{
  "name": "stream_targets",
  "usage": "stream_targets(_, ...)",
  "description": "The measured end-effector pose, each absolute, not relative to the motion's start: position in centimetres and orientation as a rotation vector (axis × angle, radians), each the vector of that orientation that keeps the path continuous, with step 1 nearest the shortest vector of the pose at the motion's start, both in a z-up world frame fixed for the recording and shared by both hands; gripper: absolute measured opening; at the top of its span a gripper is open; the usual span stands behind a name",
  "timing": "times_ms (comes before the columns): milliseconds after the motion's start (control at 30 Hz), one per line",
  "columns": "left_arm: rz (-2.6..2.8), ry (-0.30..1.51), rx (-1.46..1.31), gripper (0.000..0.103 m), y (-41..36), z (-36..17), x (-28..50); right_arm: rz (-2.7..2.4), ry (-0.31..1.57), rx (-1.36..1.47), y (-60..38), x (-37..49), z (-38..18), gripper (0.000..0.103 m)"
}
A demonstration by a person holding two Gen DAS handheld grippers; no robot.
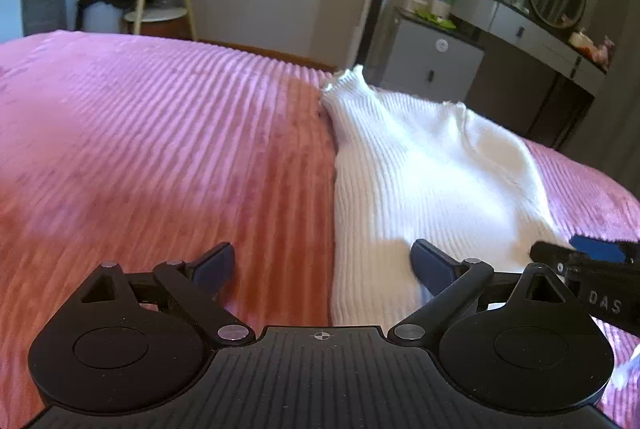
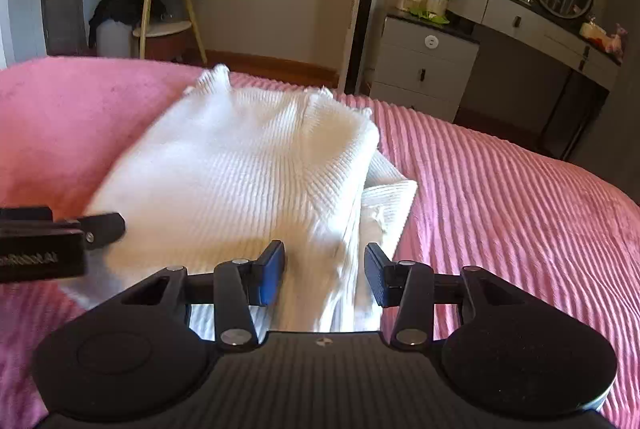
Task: Fold small clothes
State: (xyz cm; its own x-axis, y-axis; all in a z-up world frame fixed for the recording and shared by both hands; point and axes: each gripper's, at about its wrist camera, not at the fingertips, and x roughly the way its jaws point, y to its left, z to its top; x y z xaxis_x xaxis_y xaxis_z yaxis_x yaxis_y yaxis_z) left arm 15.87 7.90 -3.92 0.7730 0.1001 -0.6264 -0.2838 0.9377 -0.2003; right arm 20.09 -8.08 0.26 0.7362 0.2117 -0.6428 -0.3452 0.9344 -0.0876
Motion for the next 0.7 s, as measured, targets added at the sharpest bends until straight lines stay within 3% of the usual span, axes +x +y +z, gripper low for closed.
stream_targets(267,0.192,0.697,-0.239,0.098,6.0,-3.7,14.6,0.283,0.734,-0.170,-9.3,17.7,-0.7,0.044)
stream_targets(633,0.210,0.746,-0.280,0.100,6.9,-5.5,15.3,0.217,0.801,-0.227,-8.8,19.4,-2.8,0.057)
stream_targets(700,0.216,0.757,-0.286,0.102,7.1,-5.9,15.6,0.207,0.809,-0.232,-8.9,19.8,-3.0,0.066)
